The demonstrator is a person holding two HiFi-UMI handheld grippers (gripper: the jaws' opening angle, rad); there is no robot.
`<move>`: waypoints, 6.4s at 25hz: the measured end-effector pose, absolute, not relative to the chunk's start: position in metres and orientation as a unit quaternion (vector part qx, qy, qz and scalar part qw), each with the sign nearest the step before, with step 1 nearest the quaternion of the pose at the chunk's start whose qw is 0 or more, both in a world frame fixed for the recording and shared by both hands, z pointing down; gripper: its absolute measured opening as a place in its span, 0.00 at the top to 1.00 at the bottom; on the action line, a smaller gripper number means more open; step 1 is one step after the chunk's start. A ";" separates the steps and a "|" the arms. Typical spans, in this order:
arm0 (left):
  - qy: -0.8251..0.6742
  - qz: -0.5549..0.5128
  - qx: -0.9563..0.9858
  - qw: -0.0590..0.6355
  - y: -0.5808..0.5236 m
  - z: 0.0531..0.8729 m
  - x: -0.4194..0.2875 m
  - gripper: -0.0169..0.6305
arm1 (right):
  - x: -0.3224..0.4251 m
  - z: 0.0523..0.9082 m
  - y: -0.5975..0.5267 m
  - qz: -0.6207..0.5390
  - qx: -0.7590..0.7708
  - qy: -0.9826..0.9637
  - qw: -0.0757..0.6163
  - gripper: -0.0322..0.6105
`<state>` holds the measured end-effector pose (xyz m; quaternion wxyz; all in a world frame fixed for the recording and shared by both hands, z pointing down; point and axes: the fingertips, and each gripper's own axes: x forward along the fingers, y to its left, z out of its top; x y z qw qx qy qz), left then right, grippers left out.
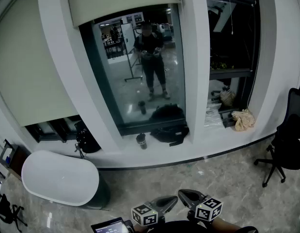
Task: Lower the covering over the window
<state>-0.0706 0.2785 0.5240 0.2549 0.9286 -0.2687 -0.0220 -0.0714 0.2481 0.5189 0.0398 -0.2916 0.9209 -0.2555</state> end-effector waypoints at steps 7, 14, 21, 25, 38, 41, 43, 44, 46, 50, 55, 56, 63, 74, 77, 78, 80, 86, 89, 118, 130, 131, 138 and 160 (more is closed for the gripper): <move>-0.270 -0.021 0.927 0.258 0.275 0.525 -0.067 0.97 | -0.067 0.518 0.245 -0.253 -0.294 0.921 0.040 0.94; -0.269 -0.017 0.927 0.260 0.270 0.528 -0.055 0.97 | -0.057 0.516 0.243 -0.252 -0.285 0.923 0.052 0.94; -0.272 -0.012 0.924 0.268 0.263 0.532 -0.030 0.97 | -0.031 0.522 0.233 -0.266 -0.285 0.919 0.057 0.94; -0.274 -0.014 0.920 0.278 0.252 0.539 -0.003 0.97 | -0.003 0.526 0.221 -0.275 -0.283 0.917 0.060 0.94; -0.289 -0.010 0.911 0.293 0.197 0.543 0.053 0.97 | 0.072 0.531 0.164 -0.289 -0.296 0.907 0.079 0.94; -0.281 -0.006 0.912 0.298 0.178 0.548 0.055 0.97 | 0.080 0.539 0.145 -0.298 -0.313 0.898 0.083 0.94; -0.277 -0.005 0.912 0.303 0.160 0.552 0.050 0.97 | 0.082 0.542 0.128 -0.300 -0.324 0.893 0.086 0.94; -0.274 -0.006 0.912 0.304 0.148 0.553 0.047 0.97 | 0.082 0.542 0.117 -0.299 -0.331 0.891 0.088 0.94; -0.267 -0.010 0.913 0.307 0.119 0.554 0.043 0.97 | 0.082 0.541 0.090 -0.293 -0.343 0.888 0.092 0.94; -0.244 -0.019 0.921 0.304 0.053 0.555 0.034 0.97 | 0.076 0.536 0.028 -0.274 -0.369 0.883 0.092 0.94; -0.218 -0.034 0.933 0.286 -0.022 0.535 0.005 0.97 | 0.048 0.516 -0.043 -0.250 -0.392 0.881 0.093 0.94; -0.217 -0.039 0.933 0.284 -0.036 0.534 0.001 0.97 | 0.044 0.513 -0.057 -0.247 -0.395 0.880 0.095 0.94; -0.220 -0.067 0.928 0.292 -0.101 0.536 -0.034 0.97 | 0.021 0.515 -0.119 -0.248 -0.406 0.875 0.086 0.93; -0.268 -0.091 0.934 0.217 -0.264 0.489 -0.047 0.97 | 0.039 0.519 -0.215 -0.241 -0.377 0.890 0.090 0.88; -0.287 -0.101 0.937 0.171 -0.310 0.445 -0.039 0.97 | 0.042 0.508 -0.237 -0.231 -0.337 0.909 0.086 0.88; -0.290 -0.103 0.938 0.157 -0.323 0.430 -0.035 0.97 | 0.041 0.504 -0.243 -0.225 -0.324 0.915 0.084 0.88; -0.291 -0.110 0.941 0.133 -0.344 0.405 -0.029 0.96 | 0.041 0.500 -0.254 -0.212 -0.302 0.926 0.083 0.88; -0.301 -0.125 0.942 0.085 -0.389 0.354 -0.005 0.84 | 0.045 0.510 -0.272 -0.190 -0.245 0.949 0.055 0.88; -0.288 -0.133 0.946 0.062 -0.408 0.335 0.006 0.81 | 0.041 0.516 -0.274 -0.182 -0.230 0.955 0.033 0.88; -0.191 0.038 0.980 -0.034 -0.423 0.409 0.030 0.96 | 0.035 0.510 -0.321 -0.198 -0.377 0.901 0.083 0.90; -0.186 0.253 0.924 0.218 -0.303 0.706 -0.005 0.96 | 0.045 0.423 -0.330 -0.130 -0.411 0.887 0.168 0.86; -0.184 0.264 0.919 0.229 -0.295 0.723 -0.009 0.96 | 0.042 0.408 -0.331 -0.115 -0.403 0.892 0.169 0.85; -0.171 0.261 0.913 0.262 -0.274 0.734 -0.006 0.96 | 0.009 0.310 -0.329 -0.045 -0.320 0.924 0.202 0.79; -0.113 0.004 0.958 0.262 -0.297 0.588 -0.067 0.92 | -0.001 0.346 -0.331 0.040 -0.384 0.919 0.077 0.94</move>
